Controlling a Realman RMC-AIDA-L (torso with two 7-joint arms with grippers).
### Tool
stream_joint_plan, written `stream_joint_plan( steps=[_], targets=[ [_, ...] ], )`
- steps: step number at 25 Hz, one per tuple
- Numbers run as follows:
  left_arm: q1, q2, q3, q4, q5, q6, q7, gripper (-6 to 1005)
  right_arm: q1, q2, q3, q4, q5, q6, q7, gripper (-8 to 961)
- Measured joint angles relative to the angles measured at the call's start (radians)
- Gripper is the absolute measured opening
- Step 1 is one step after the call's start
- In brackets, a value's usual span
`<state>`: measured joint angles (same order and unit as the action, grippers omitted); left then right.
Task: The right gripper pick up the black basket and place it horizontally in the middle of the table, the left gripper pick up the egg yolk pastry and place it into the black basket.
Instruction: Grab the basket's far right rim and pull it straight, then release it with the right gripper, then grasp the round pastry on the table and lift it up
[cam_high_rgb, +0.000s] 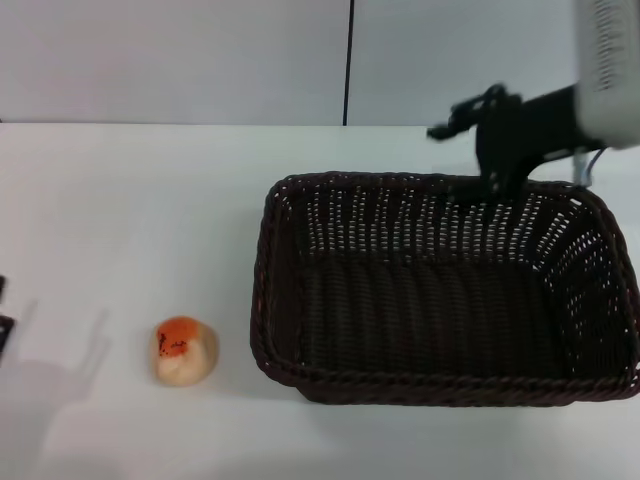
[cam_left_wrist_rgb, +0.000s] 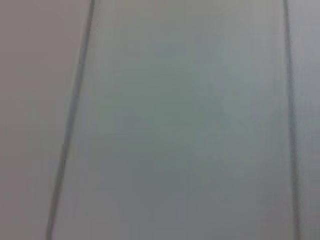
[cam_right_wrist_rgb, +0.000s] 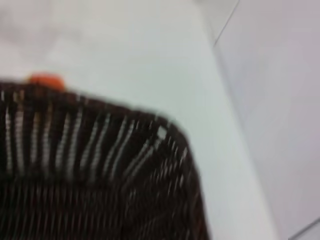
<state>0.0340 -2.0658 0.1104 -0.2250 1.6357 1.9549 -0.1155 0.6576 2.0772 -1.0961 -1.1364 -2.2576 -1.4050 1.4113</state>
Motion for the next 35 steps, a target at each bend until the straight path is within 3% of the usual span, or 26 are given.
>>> stream_joint_plan(
  steps=[3,4,7,9,10,11,12,13,14,18,23,29,32,33,35],
  targets=[
    [-0.031,0.007,0.114,0.075,0.001,-0.013,-0.042,813,-0.11,-0.001,0.066,-0.127,0.209,-0.057,0.01,616],
    [-0.031,0.007,0.114,0.075,0.001,-0.013,-0.042,813,-0.11,-0.001,0.066,-0.127,0.209,-0.057,0.01,616],
    [-0.045,0.007,0.187,0.193,0.001,-0.041,-0.181,813,-0.204,-0.001,0.166,-0.141,0.457,-0.073,0.011,616],
    [-0.054,0.007,0.268,0.313,0.002,-0.106,-0.315,813,-0.311,-0.001,0.227,-0.078,0.707,-0.079,-0.019,616],
    [-0.054,0.007,0.268,0.313,0.002,-0.106,-0.315,813,-0.311,-0.001,0.227,-0.078,0.707,-0.079,-0.019,616],
    [-0.062,0.005,0.311,0.346,0.002,-0.155,-0.34,813,-0.383,-0.002,0.26,0.006,0.859,-0.095,-0.066,616],
    [-0.062,0.005,0.311,0.346,0.002,-0.155,-0.34,813,-0.383,-0.002,0.26,0.006,0.859,-0.095,-0.066,616],
    [-0.069,0.003,0.334,0.353,0.002,-0.184,-0.34,813,-0.438,-0.002,0.3,0.1,0.975,-0.139,-0.123,616],
    [-0.076,0.003,0.354,0.355,0.002,-0.207,-0.338,813,-0.438,-0.002,0.3,0.1,0.975,-0.139,-0.123,616],
    [-0.132,-0.001,0.449,0.333,0.025,-0.325,-0.337,813,-0.511,0.001,0.436,0.328,1.115,-0.309,-0.272,616],
    [-0.171,-0.003,0.521,0.307,0.027,-0.401,-0.34,813,-0.534,0.0,0.537,0.457,1.115,-0.369,-0.299,616],
    [-0.181,-0.005,0.534,0.289,0.026,-0.473,-0.333,814,-0.55,0.0,0.58,0.54,1.116,-0.378,-0.323,616],
    [-0.183,-0.005,0.533,0.284,0.025,-0.492,-0.332,802,-0.546,0.0,0.635,0.659,1.123,-0.382,-0.358,616],
    [-0.187,-0.006,0.53,0.274,0.02,-0.521,-0.331,798,-0.541,0.001,0.689,0.751,1.125,-0.385,-0.422,616],
    [-0.188,-0.006,0.526,0.273,0.018,-0.528,-0.33,789,-0.538,0.001,0.718,0.798,1.125,-0.386,-0.457,616]
  ],
)
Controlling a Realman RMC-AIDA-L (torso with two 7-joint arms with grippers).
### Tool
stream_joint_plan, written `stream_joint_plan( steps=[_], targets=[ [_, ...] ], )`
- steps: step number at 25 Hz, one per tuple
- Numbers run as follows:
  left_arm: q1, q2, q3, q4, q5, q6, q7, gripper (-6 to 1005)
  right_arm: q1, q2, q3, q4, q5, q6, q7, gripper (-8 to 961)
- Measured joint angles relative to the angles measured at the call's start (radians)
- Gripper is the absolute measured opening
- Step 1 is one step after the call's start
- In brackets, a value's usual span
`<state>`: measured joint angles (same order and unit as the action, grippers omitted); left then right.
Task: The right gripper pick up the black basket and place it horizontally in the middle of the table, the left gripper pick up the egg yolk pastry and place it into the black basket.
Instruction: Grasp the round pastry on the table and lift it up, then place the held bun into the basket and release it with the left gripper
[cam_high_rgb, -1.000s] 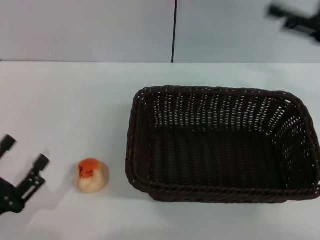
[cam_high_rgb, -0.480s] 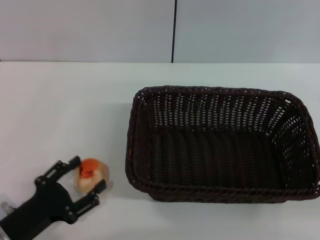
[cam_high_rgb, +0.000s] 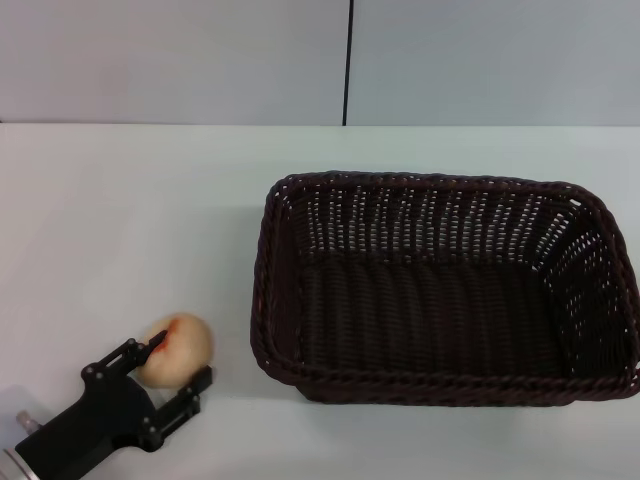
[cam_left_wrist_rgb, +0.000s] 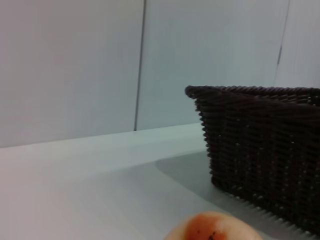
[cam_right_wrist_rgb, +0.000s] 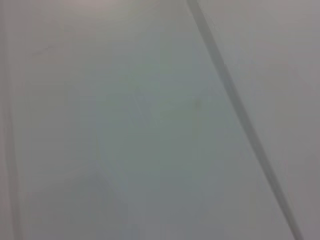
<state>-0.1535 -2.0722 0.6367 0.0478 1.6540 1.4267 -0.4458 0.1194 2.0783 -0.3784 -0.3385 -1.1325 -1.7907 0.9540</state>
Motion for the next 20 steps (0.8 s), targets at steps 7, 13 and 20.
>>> stream_joint_plan(
  steps=[7,13,20],
  targets=[
    [0.008,0.002,-0.062,-0.009,-0.001,0.042,0.077,575,0.01,-0.002,0.044,0.108,-0.007,0.02,-0.091,616],
    [0.008,0.008,-0.122,-0.003,-0.001,0.181,0.062,376,0.012,-0.001,0.048,0.165,-0.007,0.057,-0.106,616],
    [-0.032,0.007,-0.137,0.0,0.0,0.369,0.054,300,0.025,0.001,0.037,0.227,-0.01,0.077,-0.154,616]
  ],
)
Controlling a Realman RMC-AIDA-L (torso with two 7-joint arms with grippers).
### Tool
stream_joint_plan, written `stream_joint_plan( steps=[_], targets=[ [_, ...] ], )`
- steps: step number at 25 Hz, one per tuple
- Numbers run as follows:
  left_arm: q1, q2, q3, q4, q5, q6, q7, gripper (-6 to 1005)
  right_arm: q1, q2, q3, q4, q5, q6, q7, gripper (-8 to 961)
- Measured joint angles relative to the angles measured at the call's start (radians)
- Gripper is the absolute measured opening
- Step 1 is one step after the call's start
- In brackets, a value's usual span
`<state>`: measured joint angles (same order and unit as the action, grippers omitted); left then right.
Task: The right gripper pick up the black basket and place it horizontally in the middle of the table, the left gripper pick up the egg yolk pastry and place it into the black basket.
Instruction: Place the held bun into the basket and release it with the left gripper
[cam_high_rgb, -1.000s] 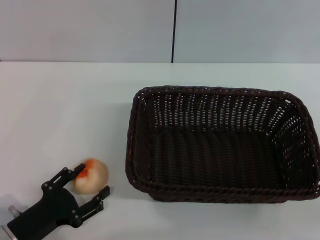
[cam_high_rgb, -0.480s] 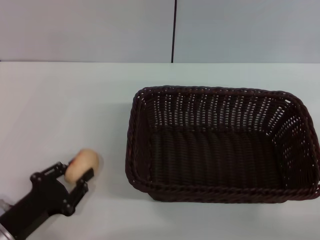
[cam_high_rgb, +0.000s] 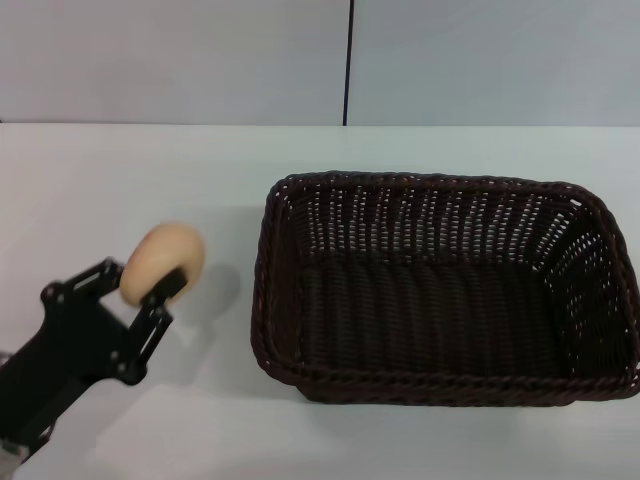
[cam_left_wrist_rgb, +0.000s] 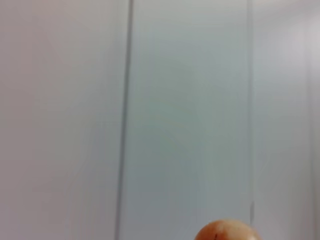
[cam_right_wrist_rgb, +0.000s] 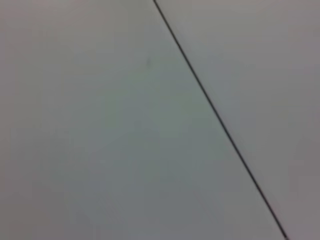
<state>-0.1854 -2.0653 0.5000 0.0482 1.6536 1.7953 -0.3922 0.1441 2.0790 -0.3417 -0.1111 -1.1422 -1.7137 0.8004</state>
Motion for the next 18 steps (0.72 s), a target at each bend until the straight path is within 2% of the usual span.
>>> stream_joint_plan(
  steps=[3,4,6,7,10,15,18],
  targets=[
    [-0.015,-0.002,-0.001,-0.006,0.0,0.033,0.001,270,0.009,0.0,-0.011,0.013,-0.002,0.0,-0.002,616],
    [-0.078,-0.008,-0.01,-0.061,0.001,0.067,0.017,260,0.009,0.0,-0.011,0.013,-0.002,0.0,-0.002,616],
    [-0.144,-0.009,-0.007,-0.145,0.004,0.043,0.062,251,0.01,0.0,-0.012,0.018,-0.002,0.0,-0.002,616],
    [-0.144,-0.009,-0.007,-0.145,0.004,0.043,0.062,247,0.01,0.0,-0.012,0.02,-0.002,0.0,-0.002,616],
    [-0.257,-0.011,-0.004,-0.275,0.024,-0.069,0.121,234,0.009,-0.001,-0.012,0.021,-0.002,0.0,-0.002,616],
    [-0.322,-0.012,-0.011,-0.339,0.068,-0.165,0.173,213,0.003,-0.001,-0.005,0.022,-0.002,-0.009,-0.003,616],
    [-0.314,-0.007,-0.015,-0.34,0.07,-0.168,0.17,354,0.001,-0.001,-0.001,0.022,0.001,-0.01,-0.003,616]
  ],
)
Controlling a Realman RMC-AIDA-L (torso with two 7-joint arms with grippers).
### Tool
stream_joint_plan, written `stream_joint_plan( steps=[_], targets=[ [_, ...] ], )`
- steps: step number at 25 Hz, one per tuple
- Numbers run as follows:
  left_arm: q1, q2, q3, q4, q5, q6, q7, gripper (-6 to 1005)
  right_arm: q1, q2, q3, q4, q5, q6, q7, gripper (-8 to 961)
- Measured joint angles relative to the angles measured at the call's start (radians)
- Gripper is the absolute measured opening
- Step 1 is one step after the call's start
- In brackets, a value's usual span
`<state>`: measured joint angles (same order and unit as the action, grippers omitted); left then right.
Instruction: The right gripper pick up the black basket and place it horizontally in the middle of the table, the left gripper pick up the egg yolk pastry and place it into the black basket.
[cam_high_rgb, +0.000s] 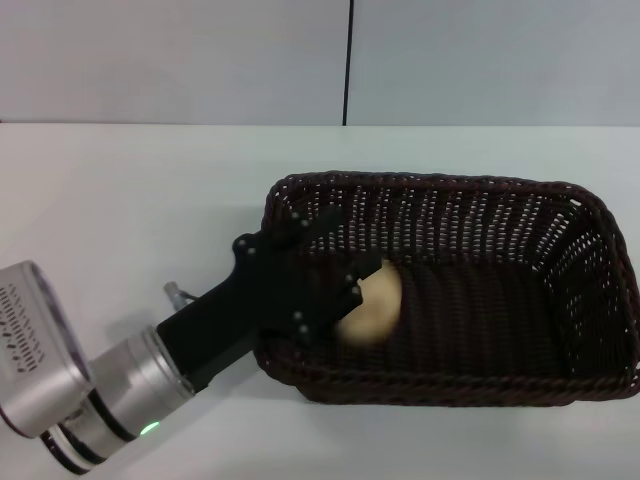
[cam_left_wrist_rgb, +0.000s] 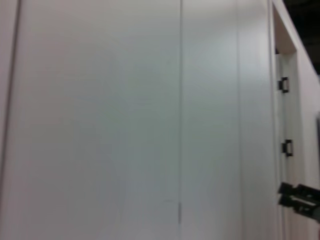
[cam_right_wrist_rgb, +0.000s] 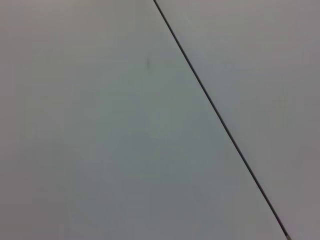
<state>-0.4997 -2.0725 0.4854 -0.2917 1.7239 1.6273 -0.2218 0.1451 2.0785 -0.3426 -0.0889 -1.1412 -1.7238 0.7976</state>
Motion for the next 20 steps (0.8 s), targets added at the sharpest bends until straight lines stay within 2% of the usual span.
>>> stream_joint_plan(
  steps=[3,4,5,6,7,8,9,13,16,20],
  targets=[
    [0.028,0.001,-0.023,0.006,-0.006,-0.001,0.004,486,-0.001,0.0,0.001,-0.001,0.004,-0.012,0.0,616],
    [0.046,0.003,-0.044,0.011,-0.006,-0.001,0.011,530,-0.001,0.0,0.001,-0.003,0.005,-0.017,0.0,616],
    [0.092,0.003,-0.1,0.028,-0.005,-0.001,0.033,574,-0.001,-0.001,0.005,-0.008,0.005,-0.022,0.0,616],
    [0.092,0.003,-0.1,0.028,-0.005,-0.001,0.033,594,-0.001,-0.001,0.005,-0.008,0.005,-0.022,0.0,616],
    [0.123,0.003,-0.149,0.039,-0.007,-0.001,0.048,615,-0.001,-0.002,0.012,-0.011,0.005,-0.021,0.0,616],
    [0.184,0.003,-0.26,0.054,-0.007,-0.005,0.085,635,0.001,-0.003,0.036,-0.013,0.006,-0.017,-0.004,616],
    [0.184,0.003,-0.26,0.054,-0.007,-0.005,0.085,655,0.001,-0.003,0.036,-0.013,0.006,-0.017,-0.004,616],
    [0.313,0.002,-0.541,0.051,-0.008,-0.024,0.118,737,0.013,-0.001,0.081,-0.008,0.007,-0.019,-0.096,616],
    [0.344,0.004,-0.581,0.056,-0.007,-0.031,0.09,798,0.019,0.0,0.082,0.005,0.007,-0.005,-0.142,616],
    [0.376,0.003,-0.623,0.061,-0.009,-0.049,0.06,798,0.025,0.0,0.082,0.032,0.008,0.037,-0.193,616]
  ],
)
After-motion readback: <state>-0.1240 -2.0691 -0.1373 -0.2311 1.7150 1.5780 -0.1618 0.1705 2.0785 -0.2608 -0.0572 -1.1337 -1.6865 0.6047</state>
